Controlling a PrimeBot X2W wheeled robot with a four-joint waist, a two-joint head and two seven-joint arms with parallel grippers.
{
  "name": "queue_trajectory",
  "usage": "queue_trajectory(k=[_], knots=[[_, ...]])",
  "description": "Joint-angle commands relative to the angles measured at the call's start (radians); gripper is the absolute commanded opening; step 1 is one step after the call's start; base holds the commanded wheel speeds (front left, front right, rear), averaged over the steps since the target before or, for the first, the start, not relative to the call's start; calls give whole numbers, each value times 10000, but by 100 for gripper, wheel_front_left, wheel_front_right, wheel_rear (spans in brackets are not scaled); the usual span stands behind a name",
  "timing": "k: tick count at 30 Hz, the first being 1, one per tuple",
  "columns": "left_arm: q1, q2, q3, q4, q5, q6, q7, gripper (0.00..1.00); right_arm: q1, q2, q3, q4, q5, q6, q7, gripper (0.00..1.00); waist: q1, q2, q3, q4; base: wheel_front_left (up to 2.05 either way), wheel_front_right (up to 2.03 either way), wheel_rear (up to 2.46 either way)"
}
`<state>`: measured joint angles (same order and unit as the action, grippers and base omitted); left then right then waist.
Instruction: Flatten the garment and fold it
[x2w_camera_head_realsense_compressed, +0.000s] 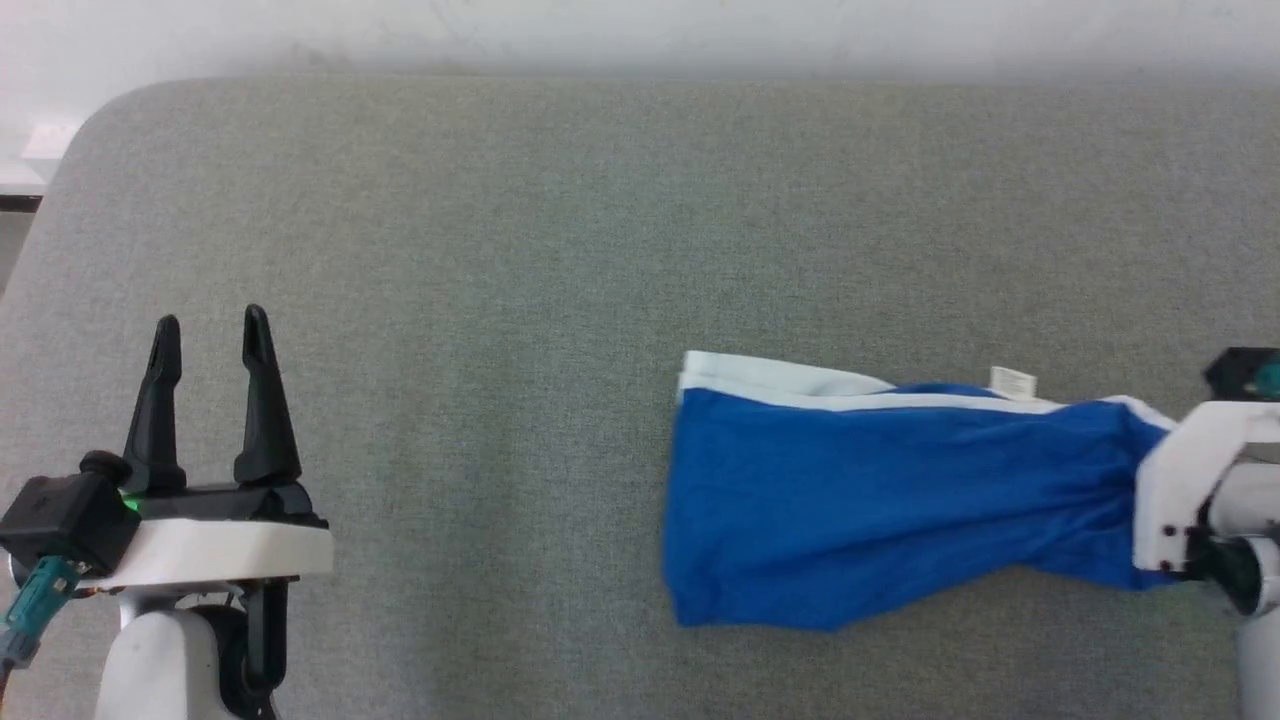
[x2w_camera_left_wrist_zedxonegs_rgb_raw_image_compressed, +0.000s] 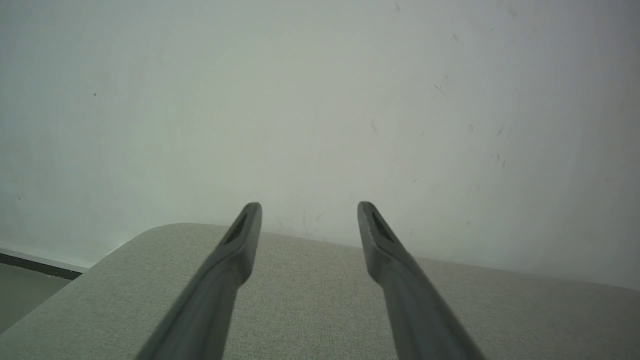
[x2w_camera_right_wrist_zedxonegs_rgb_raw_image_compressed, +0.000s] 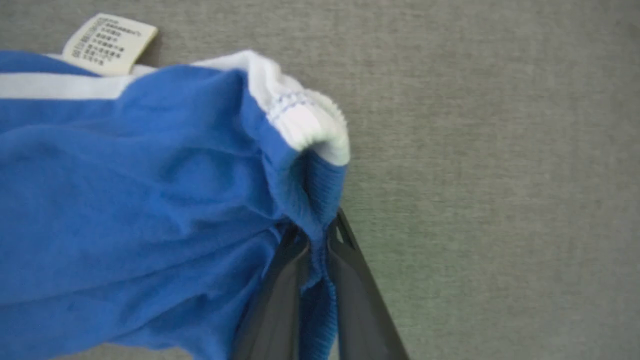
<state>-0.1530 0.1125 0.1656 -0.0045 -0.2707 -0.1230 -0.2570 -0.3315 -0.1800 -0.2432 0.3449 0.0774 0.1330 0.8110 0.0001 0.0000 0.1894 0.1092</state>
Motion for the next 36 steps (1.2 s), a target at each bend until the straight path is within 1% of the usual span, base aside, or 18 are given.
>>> queue_trajectory(k=[1, 5, 7, 9, 11, 14, 16, 19, 22, 25, 28, 32, 36], knots=[[-86, -12, -7, -10, 111, -72, -46, 100, -128, 4, -44, 72, -83, -23, 41, 0, -1, 0, 3, -5, 0, 0, 0], [-95, 91, -263, 133, 142, -74, -47, 100, -214, -105, -683, 13, -694, -23, 268, 0, -1, 0, -20, 2, 0, 0, 0], [-87, 99, -341, 212, 157, -74, -47, 100, -229, -149, -725, -65, -947, -23, 460, 0, -1, 0, -75, 7, 0, 0, 0], [-55, 107, -389, 305, 165, -75, -47, 100, -159, -180, -455, -266, -1096, -23, 1000, 0, -1, 0, -154, 8, 0, 0, 0], [-26, 127, -422, 347, 183, -75, -47, 100, -103, -264, -13, -684, -984, -23, 1589, 0, -1, 0, -221, 1, 0, 0, 0], [12, 149, -510, 389, 206, -75, -47, 100, 122, -454, 721, -1633, -499, -23, 2501, 0, -1, 0, -313, 22, 0, 0, 0], [26, 143, -520, 392, 182, -75, -47, 100, 304, -542, 1218, -2471, -81, -23, 3119, 0, -1, 0, -356, 21, 0, 0, 0], [75, 114, -517, 388, 165, -76, -47, 100, 578, -465, 1847, -3686, 562, -23, 3859, 0, -1, 0, -405, 13, 0, 0, 0], [104, 78, -529, 385, 149, -76, -47, 100, 765, -240, 2403, -4576, 966, -23, 4411, 0, -1, 0, -411, 27, 0, 0, 0], [102, 69, -539, 387, 141, -76, -47, 100, 745, 99, 2914, -4923, 1132, -23, 4548, 0, -1, 0, -387, 45, 0, 0, 0], [80, 53, -567, 392, 126, -76, -47, 100, 546, 523, 3344, -4801, 1057, -23, 4205, 0, -1, 0, -343, 103, 0, 0, 0], [6, 31, -618, 466, -8, -76, -47, 100, 190, 1027, 3853, -4079, 909, -23, 3537, 0, -1, 0, -261, 258, 0, 0, 0], [-24, 34, -755, 513, -73, -76, -47, 100, -308, 1231, 4462, -3159, 694, -23, 3033, 0, -1, 0, -185, 472, 0, 0, 0]])
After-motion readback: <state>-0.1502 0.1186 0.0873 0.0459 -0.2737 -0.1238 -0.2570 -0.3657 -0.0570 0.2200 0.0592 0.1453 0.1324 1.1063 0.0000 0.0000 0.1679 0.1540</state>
